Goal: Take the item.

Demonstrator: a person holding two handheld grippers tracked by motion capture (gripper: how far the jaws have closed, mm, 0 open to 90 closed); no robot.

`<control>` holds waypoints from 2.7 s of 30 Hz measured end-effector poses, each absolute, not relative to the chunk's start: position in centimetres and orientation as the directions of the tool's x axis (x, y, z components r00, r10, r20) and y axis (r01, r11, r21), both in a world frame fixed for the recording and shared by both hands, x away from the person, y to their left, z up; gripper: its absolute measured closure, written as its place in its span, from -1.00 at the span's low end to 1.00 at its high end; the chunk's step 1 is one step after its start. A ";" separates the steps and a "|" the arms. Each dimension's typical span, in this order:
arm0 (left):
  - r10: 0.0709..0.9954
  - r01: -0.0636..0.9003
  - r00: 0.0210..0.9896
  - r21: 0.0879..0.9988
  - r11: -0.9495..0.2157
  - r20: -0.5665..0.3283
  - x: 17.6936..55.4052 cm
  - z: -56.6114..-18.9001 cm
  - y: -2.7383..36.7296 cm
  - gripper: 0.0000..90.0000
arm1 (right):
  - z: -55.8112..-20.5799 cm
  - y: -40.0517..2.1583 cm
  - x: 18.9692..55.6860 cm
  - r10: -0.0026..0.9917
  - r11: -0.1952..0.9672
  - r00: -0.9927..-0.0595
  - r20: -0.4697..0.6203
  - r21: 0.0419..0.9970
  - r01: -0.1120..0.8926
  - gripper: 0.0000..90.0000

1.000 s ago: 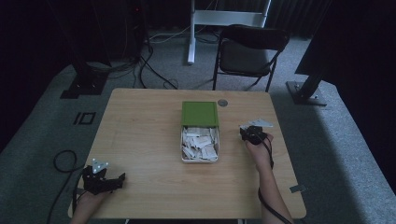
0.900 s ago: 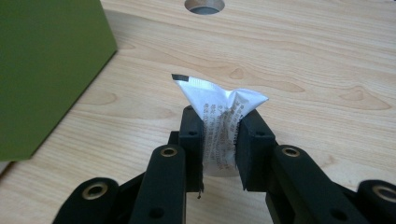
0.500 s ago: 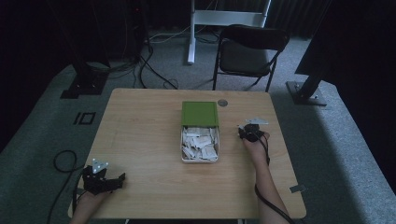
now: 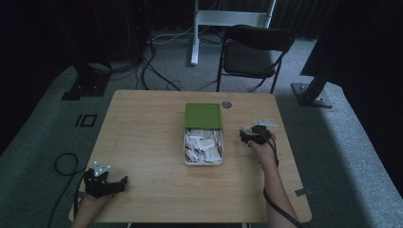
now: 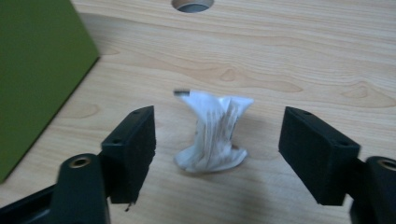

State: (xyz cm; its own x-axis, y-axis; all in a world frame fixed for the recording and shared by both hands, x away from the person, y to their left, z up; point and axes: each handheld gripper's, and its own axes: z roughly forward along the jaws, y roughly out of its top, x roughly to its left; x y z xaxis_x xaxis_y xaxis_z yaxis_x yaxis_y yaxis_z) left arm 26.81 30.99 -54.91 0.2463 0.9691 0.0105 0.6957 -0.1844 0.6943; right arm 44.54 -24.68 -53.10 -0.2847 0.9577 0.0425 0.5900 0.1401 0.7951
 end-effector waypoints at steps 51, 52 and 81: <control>0.969 0.695 0.247 0.694 -0.186 0.012 26.8 -54.9 31.0 -0.94 | -55.2 -29.1 31.8 0.963 0.139 -0.266 0.050 0.752 0.644 -0.69; 0.969 0.695 0.247 0.694 -0.186 0.012 26.8 -54.9 31.0 -0.94 | -55.2 -29.2 31.6 0.963 0.142 -0.264 0.044 0.753 0.643 -0.69; 0.969 0.695 0.248 0.694 -0.187 0.012 26.8 -54.9 31.0 -0.94 | -55.4 -31.5 27.3 0.998 0.038 -0.065 0.009 0.733 0.680 -0.69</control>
State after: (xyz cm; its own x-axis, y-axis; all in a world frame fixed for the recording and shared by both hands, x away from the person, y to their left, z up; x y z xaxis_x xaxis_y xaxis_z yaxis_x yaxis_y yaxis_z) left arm 26.81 31.00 -54.91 0.2476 0.9688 0.0124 0.6953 -0.1866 0.6941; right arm 27.29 -31.55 -55.44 -0.0650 0.9978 0.0089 0.6796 0.0377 0.7326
